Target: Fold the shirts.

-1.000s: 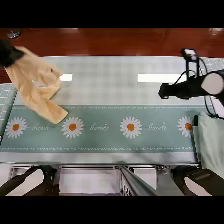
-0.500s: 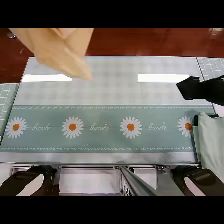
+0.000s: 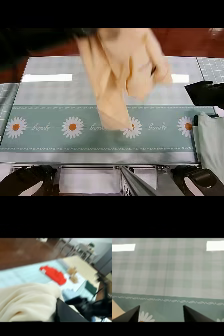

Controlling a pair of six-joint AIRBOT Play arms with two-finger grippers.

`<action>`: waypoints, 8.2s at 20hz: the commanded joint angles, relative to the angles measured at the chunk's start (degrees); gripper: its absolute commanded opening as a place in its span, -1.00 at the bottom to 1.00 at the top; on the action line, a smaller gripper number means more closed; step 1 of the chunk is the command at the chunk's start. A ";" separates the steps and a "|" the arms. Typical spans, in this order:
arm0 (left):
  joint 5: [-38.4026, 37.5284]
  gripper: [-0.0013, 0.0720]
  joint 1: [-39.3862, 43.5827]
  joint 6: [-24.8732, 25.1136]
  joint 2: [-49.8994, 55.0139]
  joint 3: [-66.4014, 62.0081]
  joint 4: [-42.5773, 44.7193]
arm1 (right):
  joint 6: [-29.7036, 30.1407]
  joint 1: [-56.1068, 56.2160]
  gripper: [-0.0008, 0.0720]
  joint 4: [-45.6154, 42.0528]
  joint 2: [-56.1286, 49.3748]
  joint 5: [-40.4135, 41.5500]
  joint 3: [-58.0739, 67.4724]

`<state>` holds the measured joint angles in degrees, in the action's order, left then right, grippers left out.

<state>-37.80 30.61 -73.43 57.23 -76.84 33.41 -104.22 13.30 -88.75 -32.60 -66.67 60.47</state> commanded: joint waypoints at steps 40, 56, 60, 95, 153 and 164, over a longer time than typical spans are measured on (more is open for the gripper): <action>-4.79 -0.86 -12.00 18.10 2.71 53.79 -22.67 | 6.99 6.84 0.73 40.87 -19.91 22.51 -37.00; -25.22 -0.86 -21.64 18.95 2.38 42.07 -22.36 | 20.57 15.08 -0.93 51.56 -45.31 21.18 -16.28; -25.97 -0.87 -33.03 19.32 -0.02 27.78 -22.86 | 16.83 4.96 -0.93 39.69 -35.76 15.45 0.28; -45.72 -0.87 -38.58 -15.56 -29.64 45.48 19.28 | 10.45 -3.91 -0.93 24.68 -0.79 -16.87 -8.59; -14.29 -0.86 -25.83 5.27 14.67 40.83 -0.92 | 18.36 -17.42 0.71 41.88 -55.08 12.00 -6.86; -23.28 -0.86 -33.16 5.27 10.84 15.63 -6.93 | 20.15 -16.00 -0.93 38.69 -51.41 -2.99 22.93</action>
<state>-58.83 0.51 -68.23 70.17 -50.30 30.85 -83.85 -2.57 -49.17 -86.87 -65.89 72.90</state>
